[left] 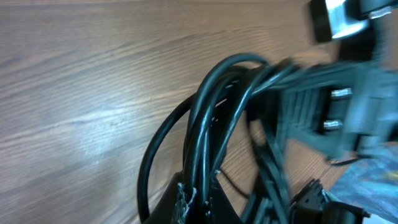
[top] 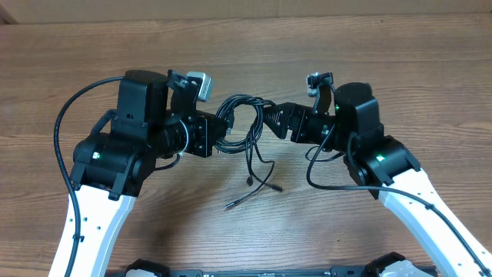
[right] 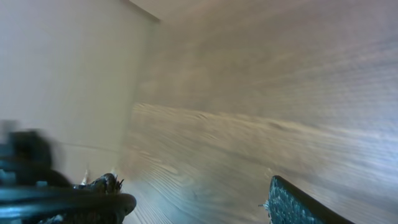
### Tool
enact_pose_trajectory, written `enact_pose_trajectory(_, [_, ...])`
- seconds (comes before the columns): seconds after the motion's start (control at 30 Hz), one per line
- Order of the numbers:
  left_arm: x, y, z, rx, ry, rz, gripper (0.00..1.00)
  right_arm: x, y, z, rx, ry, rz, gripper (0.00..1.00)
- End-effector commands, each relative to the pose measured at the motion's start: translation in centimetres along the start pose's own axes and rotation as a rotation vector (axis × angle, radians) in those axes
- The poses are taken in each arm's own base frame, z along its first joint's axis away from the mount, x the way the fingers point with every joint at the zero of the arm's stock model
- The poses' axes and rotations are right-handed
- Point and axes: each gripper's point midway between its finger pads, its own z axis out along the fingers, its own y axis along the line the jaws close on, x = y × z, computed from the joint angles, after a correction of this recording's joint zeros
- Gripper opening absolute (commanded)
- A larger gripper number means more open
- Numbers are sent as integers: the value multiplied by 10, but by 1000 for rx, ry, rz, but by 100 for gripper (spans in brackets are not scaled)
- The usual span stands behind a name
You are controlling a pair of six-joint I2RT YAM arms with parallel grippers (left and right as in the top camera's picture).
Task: Untangle cables
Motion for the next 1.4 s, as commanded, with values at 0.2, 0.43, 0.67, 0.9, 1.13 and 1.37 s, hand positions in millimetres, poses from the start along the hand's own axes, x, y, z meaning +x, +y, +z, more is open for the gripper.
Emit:
enact_pose_trajectory(0.2, [-6, -33, -9, 145, -21, 66, 4, 21, -99, 9, 422, 39, 83, 74])
enact_pose_trajectory(0.43, [-14, -37, -13, 155, -60, 84, 4, 24, -134, -7, 623, 15, 86, 75])
enact_pose_trajectory(0.67, [-19, -39, -15, 161, -82, 78, 4, 23, -146, -16, 697, -12, 115, 80])
enact_pose_trajectory(0.9, [-21, -37, -17, 150, -93, 59, 4, 23, -178, -48, 890, -54, 160, 84])
enact_pose_trajectory(1.13, [-29, -23, -21, 115, -121, -37, 4, 18, -200, -68, 932, -70, 261, 90])
enact_pose_trajectory(1.37, [-38, -9, -21, 49, -163, -178, 4, 24, -189, -55, 818, -5, 287, 95])
